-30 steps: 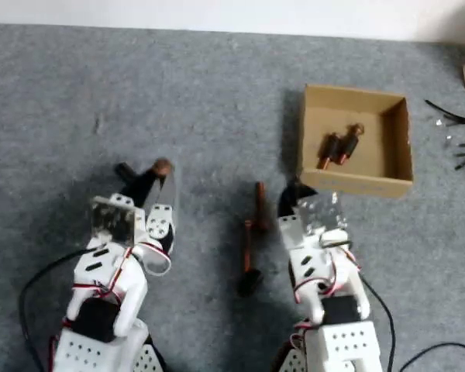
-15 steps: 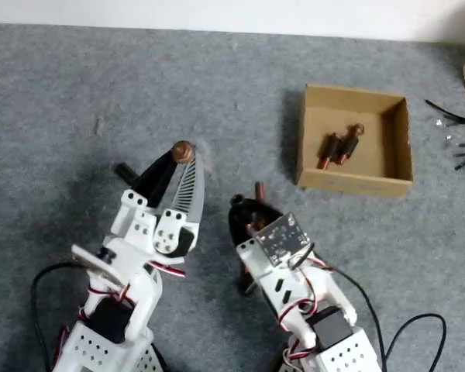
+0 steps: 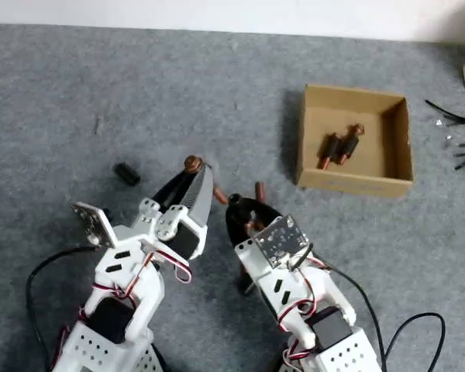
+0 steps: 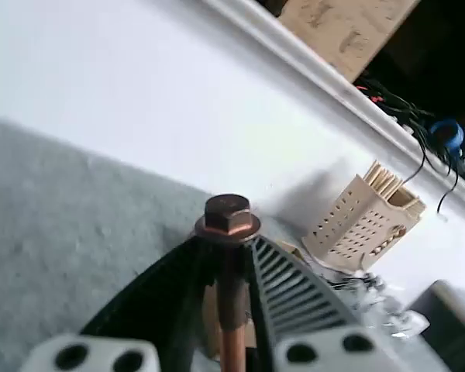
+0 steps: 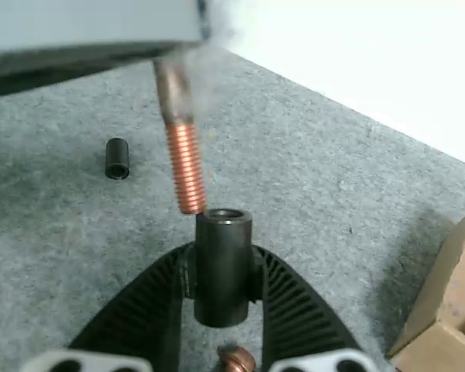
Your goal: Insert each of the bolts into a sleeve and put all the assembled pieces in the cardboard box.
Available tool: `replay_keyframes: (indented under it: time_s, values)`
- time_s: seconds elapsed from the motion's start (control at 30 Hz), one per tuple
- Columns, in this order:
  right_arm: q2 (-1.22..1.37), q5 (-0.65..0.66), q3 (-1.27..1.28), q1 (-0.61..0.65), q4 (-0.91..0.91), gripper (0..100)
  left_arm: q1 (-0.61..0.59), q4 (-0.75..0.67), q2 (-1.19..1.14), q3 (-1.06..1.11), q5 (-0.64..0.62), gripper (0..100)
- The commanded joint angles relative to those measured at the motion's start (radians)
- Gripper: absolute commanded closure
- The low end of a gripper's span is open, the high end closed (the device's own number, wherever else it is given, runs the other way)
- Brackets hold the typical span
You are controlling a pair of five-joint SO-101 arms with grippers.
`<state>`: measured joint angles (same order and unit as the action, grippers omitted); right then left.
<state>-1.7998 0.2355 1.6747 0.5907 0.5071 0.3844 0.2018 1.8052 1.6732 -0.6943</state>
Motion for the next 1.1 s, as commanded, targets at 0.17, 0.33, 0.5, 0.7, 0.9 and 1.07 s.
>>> replay_keyframes:
  time_s: [0.17,0.33,0.5,0.7,0.9,1.07]
  values:
    - [-0.019,-0.009,0.14,0.016,-0.041,99.3,0.022,0.012,0.01,-0.019,-0.097,99]
    - [-0.019,-0.009,0.14,0.016,-0.041,99.3,0.022,0.011,0.01,-0.019,-0.097,99]
    - [-0.016,-0.009,0.14,0.019,-0.039,99.3,0.022,-0.02,0.005,-0.01,-0.098,99]
    - [-0.013,-0.009,0.14,0.044,-0.038,99.3,0.051,-0.064,0.001,0.024,-0.098,99]
    - [-0.018,-0.009,0.139,0.036,-0.038,99.3,0.082,-0.015,0.008,0.024,-0.092,99]
    - [-0.018,-0.009,0.139,-0.001,-0.039,99.3,0.024,0.003,0.01,0.024,-0.092,99]
